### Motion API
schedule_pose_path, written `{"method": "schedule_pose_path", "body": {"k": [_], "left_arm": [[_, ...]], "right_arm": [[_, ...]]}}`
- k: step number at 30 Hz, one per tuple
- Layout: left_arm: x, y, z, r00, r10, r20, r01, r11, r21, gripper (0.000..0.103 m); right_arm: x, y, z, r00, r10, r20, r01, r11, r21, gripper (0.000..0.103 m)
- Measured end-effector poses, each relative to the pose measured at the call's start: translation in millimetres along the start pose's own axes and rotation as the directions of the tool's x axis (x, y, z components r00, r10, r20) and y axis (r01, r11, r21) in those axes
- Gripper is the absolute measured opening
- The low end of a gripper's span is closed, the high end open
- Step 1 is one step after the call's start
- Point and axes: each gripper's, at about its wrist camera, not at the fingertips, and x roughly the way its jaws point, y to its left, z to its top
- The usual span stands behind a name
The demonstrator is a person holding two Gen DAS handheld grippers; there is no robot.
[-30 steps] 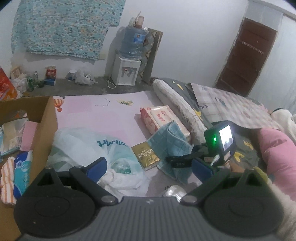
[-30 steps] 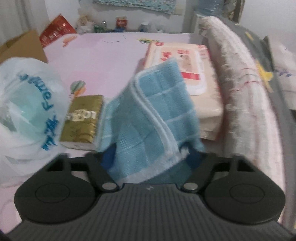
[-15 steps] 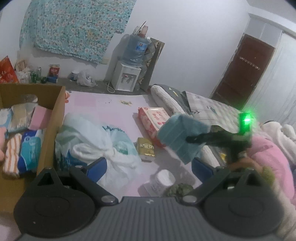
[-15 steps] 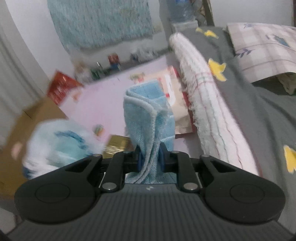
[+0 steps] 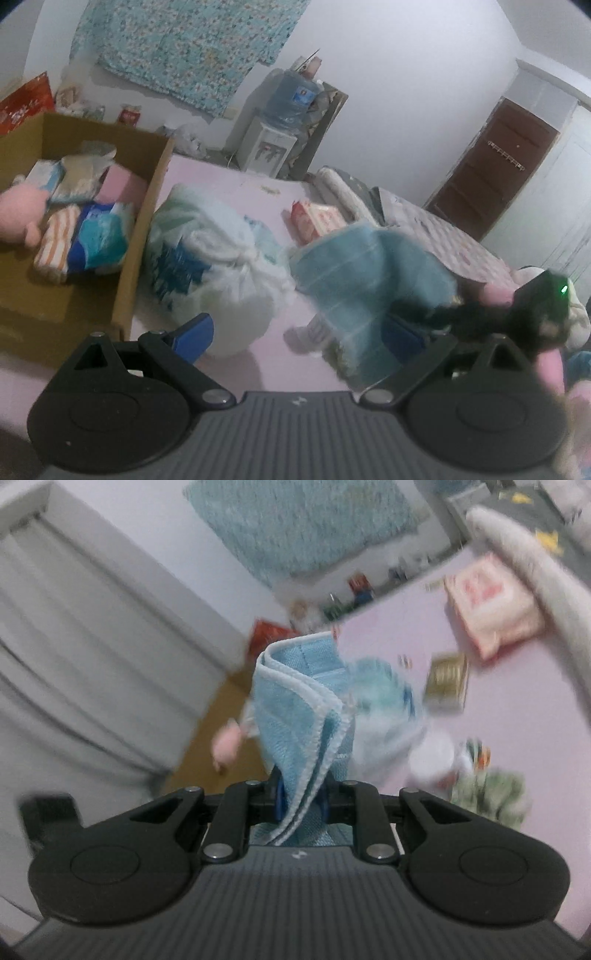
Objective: Organize soft objects
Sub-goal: 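Grasp the blue checked towel with the right gripper, then lift the blue towel off the mat with the right gripper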
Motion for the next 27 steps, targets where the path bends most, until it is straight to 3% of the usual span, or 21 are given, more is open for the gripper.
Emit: {"method": "schedule_pose_path", "body": {"k": [4, 9, 13, 15, 19, 22, 24, 27], "left_arm": [[7.1, 4.7, -21.5, 0.999, -0.012, -0.051, 0.011, 1.0, -0.021, 0.082], [34.3, 4.5, -44.2, 0.991, -0.017, -0.131, 0.011, 0.999, -0.044, 0.069], [53.1, 5.2, -53.6, 0.989, 0.007, -0.149, -0.016, 0.998, -0.059, 0.064], [57.7, 4.5, -58.7, 0.991, 0.01, -0.133, -0.019, 0.998, -0.062, 0.061], [71.2, -0.7, -62.8, 0.991, 0.036, -0.13, -0.042, 0.998, -0.048, 0.047], [79.2, -2.5, -64.9, 0.988, 0.064, -0.141, -0.071, 0.996, -0.048, 0.047], [79.5, -3.0, -65.8, 0.988, 0.058, -0.141, -0.066, 0.996, -0.053, 0.047], [79.8, -6.1, -65.8, 0.987, 0.072, -0.145, -0.078, 0.996, -0.034, 0.047]], "right_arm": [[37.6, -3.0, -41.7, 0.994, -0.086, -0.063, 0.085, 0.996, -0.023, 0.017], [63.9, -0.1, -70.1, 0.964, -0.262, -0.042, 0.25, 0.951, -0.183, 0.026], [52.6, 0.3, -81.0, 0.971, -0.237, 0.014, 0.234, 0.948, -0.214, 0.052], [36.6, -0.6, -83.8, 0.977, -0.203, 0.07, 0.213, 0.954, -0.211, 0.057], [4.5, -18.3, -82.7, 0.977, -0.133, 0.165, 0.155, 0.979, -0.129, 0.055], [-5.0, -33.8, -78.9, 0.973, -0.126, 0.192, 0.136, 0.99, -0.036, 0.035], [-1.7, -39.9, -77.0, 0.969, -0.149, 0.199, 0.153, 0.988, -0.008, 0.031], [5.1, -43.3, -74.1, 0.97, -0.121, 0.212, 0.122, 0.992, 0.004, 0.027]]}}
